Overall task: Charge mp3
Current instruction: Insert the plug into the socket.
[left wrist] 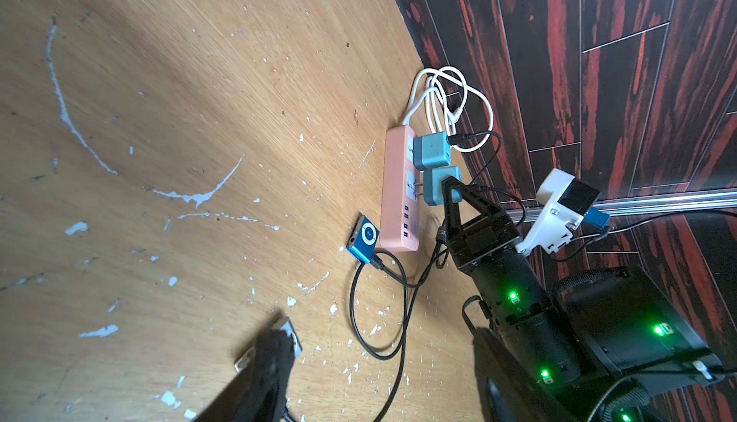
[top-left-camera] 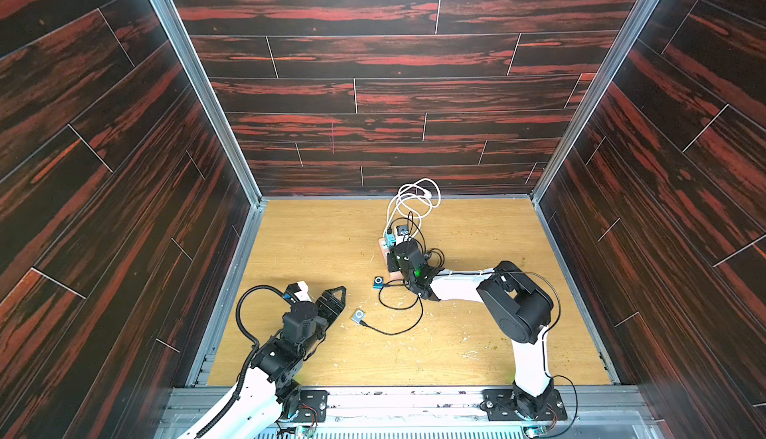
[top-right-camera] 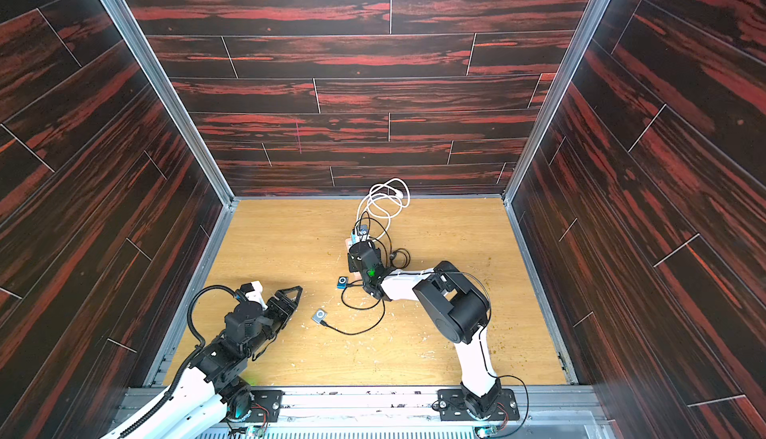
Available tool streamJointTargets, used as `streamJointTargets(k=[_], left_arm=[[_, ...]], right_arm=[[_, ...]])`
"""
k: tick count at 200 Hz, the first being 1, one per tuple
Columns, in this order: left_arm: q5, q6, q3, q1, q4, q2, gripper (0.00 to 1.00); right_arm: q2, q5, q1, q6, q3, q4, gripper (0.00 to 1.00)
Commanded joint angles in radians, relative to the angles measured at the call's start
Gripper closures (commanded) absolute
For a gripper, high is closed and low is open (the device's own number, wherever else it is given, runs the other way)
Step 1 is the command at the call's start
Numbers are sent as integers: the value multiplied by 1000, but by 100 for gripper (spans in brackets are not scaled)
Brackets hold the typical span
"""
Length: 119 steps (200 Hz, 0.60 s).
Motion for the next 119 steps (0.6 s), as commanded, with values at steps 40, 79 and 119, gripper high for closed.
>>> streamJointTargets(k=[40, 79, 119], left_arm=[[-9, 6, -11, 7, 3, -4, 27], [-11, 7, -11, 6, 9, 5, 27], [-11, 3, -19, 9, 9, 0, 27]], right_arm=[[-9, 27, 4, -39, -43, -132, 100], [-25, 20, 2, -65, -20, -135, 100], [5, 11, 2, -44, -18, -146, 100]])
